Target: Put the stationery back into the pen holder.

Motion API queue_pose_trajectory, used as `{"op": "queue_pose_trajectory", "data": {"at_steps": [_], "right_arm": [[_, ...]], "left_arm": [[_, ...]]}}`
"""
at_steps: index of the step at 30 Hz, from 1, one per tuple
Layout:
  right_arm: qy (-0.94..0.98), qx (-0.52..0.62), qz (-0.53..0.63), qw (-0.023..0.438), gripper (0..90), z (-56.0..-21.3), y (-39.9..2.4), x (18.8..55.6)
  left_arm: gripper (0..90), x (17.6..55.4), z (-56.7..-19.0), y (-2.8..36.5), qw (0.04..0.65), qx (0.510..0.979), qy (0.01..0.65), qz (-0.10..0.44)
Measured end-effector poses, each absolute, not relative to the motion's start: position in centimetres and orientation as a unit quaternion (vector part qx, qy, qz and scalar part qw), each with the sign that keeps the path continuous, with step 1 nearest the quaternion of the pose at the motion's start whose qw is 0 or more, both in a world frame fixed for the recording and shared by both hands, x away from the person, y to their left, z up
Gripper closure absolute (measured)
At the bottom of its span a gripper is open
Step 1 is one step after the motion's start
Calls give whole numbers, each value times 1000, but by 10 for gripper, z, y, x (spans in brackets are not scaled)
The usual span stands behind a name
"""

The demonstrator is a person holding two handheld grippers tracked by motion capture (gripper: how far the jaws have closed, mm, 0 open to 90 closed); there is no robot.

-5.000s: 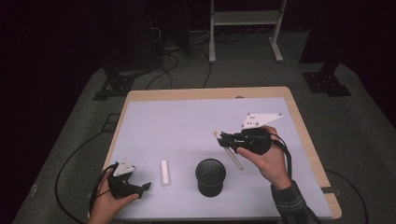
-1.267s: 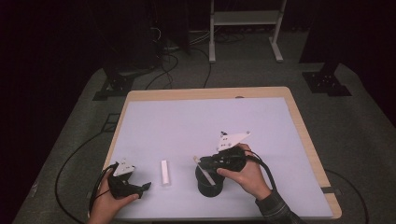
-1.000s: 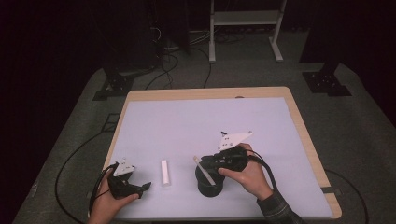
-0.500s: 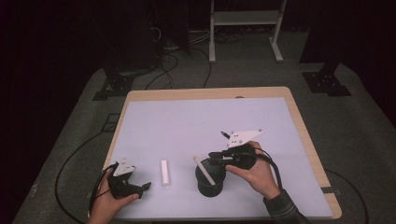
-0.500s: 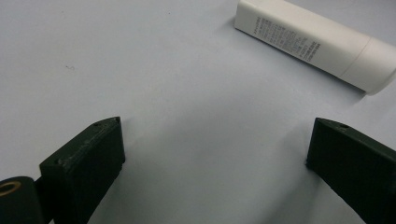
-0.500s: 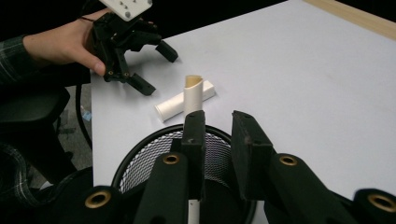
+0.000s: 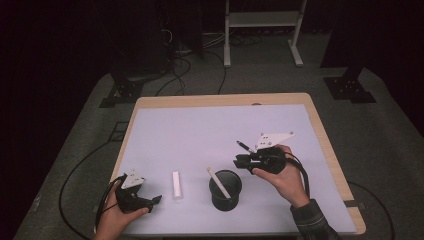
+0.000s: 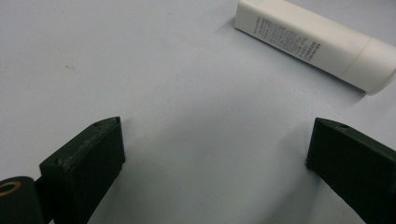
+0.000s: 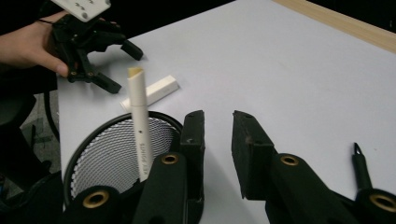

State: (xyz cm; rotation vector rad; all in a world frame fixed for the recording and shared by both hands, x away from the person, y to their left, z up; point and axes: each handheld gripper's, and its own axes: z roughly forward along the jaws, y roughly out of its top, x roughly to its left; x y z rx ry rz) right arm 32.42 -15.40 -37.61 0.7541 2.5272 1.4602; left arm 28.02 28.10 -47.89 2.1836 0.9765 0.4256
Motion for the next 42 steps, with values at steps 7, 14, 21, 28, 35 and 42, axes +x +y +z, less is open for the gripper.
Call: {"op": "queue_pose_trajectory", "data": {"at_steps": [7, 14, 21, 28, 35, 42], "right_arm": [[839, 264, 471, 70, 740, -380, -160, 333], [839, 277, 461, 77, 740, -383, -164, 342], [842, 291, 445, 94, 733, -383, -170, 354], [842, 308, 431, 102, 723, -384, -175, 368], [845, 326, 411, 102, 719, -393, -180, 383], [849, 337, 395, 99, 720, -399, -179, 396]], "left_arm": [[32, 280, -479, 281, 348, 843, 377, 164], [32, 280, -479, 281, 350, 842, 377, 165], [32, 280, -479, 281, 348, 842, 377, 163], [32, 280, -479, 281, 347, 843, 377, 163], [32, 280, -479, 281, 348, 843, 376, 165], [32, 280, -479, 281, 349, 843, 376, 165]]}}
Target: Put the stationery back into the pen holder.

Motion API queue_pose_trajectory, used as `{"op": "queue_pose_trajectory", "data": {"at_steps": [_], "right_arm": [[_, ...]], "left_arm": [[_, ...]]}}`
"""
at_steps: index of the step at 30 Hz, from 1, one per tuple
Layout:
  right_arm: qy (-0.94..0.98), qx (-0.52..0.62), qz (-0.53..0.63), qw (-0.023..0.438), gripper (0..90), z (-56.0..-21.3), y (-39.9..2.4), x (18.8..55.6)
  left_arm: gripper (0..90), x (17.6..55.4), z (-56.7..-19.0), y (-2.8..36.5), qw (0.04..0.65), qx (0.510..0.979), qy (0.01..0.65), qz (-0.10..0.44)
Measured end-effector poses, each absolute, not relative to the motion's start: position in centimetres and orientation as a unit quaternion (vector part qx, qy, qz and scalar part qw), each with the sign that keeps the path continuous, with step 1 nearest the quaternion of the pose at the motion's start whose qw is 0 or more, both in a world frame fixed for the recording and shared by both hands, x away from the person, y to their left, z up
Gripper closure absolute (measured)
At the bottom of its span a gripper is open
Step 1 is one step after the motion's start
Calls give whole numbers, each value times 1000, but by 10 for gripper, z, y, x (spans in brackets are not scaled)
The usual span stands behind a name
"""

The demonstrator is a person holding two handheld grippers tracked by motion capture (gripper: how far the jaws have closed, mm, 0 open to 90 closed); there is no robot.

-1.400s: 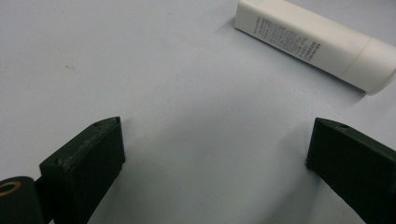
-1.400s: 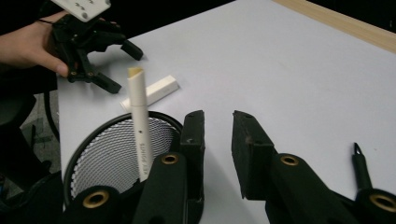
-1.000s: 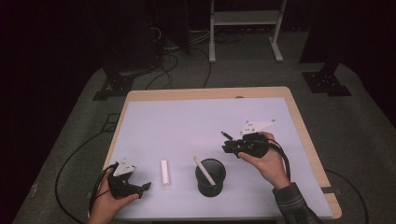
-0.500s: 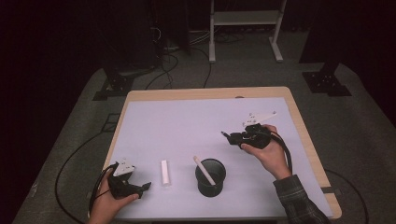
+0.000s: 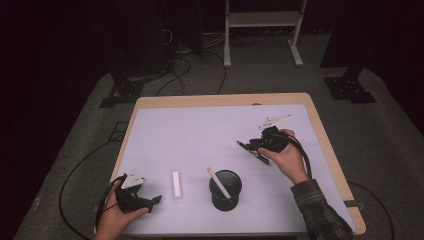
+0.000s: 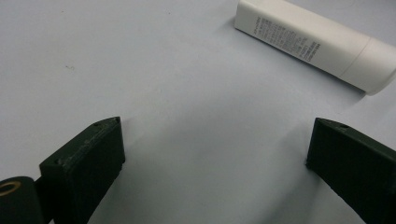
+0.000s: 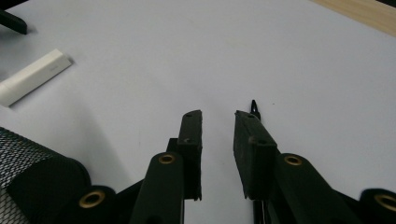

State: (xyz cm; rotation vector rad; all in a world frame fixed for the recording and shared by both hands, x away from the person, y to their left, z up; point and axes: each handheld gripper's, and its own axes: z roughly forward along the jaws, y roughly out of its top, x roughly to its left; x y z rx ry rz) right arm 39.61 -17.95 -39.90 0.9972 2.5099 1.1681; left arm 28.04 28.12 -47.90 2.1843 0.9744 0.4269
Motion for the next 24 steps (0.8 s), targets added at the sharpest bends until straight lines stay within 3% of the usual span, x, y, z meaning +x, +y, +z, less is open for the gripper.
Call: {"op": "queue_pose_trajectory", "data": {"at_steps": [24], "right_arm": [[858, 365, 350, 90, 706, -415, -175, 432]], "left_arm": [[32, 280, -479, 281, 348, 843, 377, 164]]}}
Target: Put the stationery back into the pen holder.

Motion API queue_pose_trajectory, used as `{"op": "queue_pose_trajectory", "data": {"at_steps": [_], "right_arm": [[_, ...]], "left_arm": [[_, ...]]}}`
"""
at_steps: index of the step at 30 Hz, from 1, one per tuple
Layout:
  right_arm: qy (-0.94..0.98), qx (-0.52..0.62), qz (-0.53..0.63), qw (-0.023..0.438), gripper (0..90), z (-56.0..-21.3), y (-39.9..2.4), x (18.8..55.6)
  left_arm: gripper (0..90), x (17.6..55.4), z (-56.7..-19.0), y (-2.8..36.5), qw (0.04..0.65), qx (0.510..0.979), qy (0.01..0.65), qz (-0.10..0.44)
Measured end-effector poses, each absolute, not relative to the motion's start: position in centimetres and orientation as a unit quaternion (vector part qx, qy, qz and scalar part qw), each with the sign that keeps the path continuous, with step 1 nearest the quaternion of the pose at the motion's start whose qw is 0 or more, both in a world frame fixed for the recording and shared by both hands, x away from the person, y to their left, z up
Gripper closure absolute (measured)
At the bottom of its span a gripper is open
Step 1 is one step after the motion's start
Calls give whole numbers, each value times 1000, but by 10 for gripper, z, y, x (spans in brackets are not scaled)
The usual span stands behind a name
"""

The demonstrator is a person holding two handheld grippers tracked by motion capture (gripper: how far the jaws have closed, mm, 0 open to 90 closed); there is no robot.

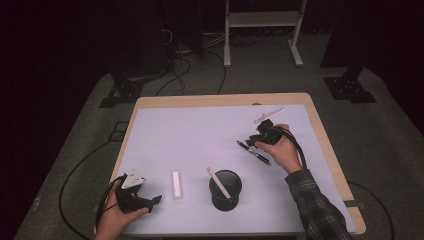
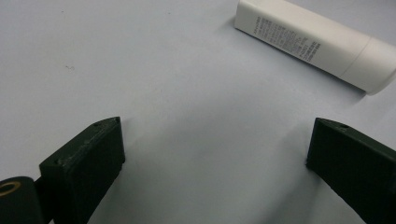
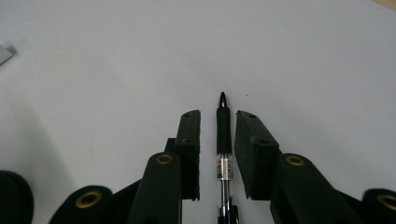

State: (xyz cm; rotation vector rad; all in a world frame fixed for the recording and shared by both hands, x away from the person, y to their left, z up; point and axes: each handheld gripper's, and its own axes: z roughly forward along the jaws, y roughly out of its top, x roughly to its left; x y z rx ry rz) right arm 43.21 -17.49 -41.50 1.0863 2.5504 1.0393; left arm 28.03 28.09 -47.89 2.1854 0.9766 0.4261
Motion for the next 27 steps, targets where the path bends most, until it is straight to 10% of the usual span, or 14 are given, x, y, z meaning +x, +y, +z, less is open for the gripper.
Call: {"op": "queue_pose_trajectory", "data": {"at_steps": [27], "right_arm": [[901, 344, 254, 77, 696, -432, -148, 462]], "left_arm": [[32, 280, -479, 281, 348, 843, 376, 165]]}}
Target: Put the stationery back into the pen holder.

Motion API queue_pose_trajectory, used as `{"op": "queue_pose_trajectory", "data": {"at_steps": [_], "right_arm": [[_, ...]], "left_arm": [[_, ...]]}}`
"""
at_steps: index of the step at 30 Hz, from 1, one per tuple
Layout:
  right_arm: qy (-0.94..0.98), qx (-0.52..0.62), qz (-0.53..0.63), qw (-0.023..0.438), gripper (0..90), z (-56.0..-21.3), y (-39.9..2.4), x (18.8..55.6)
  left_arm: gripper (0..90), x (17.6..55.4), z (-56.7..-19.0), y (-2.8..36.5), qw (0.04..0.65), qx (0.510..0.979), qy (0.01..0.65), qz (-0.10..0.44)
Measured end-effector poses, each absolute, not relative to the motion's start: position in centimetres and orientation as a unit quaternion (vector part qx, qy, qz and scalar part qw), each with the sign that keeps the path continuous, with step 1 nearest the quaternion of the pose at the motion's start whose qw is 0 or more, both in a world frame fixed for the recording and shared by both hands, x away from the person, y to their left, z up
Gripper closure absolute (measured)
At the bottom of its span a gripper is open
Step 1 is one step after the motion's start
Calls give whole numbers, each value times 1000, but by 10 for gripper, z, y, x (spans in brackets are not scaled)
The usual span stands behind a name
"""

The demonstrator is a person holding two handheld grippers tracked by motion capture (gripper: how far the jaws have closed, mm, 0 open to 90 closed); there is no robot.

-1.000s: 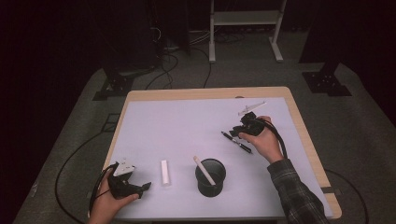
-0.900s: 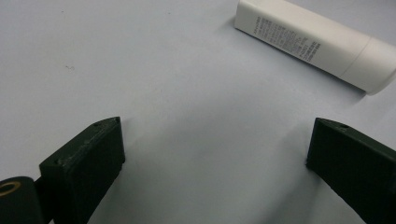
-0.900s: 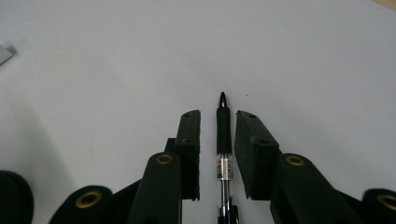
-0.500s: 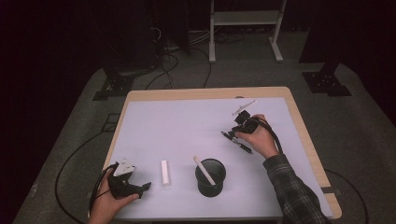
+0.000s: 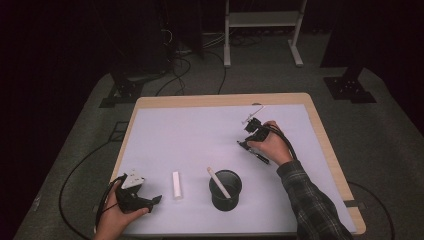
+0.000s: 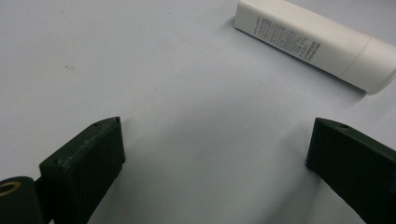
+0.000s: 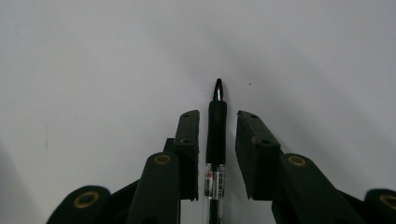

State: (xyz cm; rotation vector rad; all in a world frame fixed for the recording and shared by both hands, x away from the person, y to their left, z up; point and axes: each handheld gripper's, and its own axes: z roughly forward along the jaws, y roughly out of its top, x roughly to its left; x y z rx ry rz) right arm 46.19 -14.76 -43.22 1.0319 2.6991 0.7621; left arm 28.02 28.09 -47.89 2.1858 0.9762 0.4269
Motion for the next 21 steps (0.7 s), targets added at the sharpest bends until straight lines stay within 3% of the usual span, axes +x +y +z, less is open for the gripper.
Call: {"op": "queue_pose_trajectory", "data": {"at_steps": [21], "right_arm": [[918, 347, 183, 51, 708, -442, -126, 480]], "left_arm": [[31, 280, -479, 281, 348, 843, 376, 164]]}}
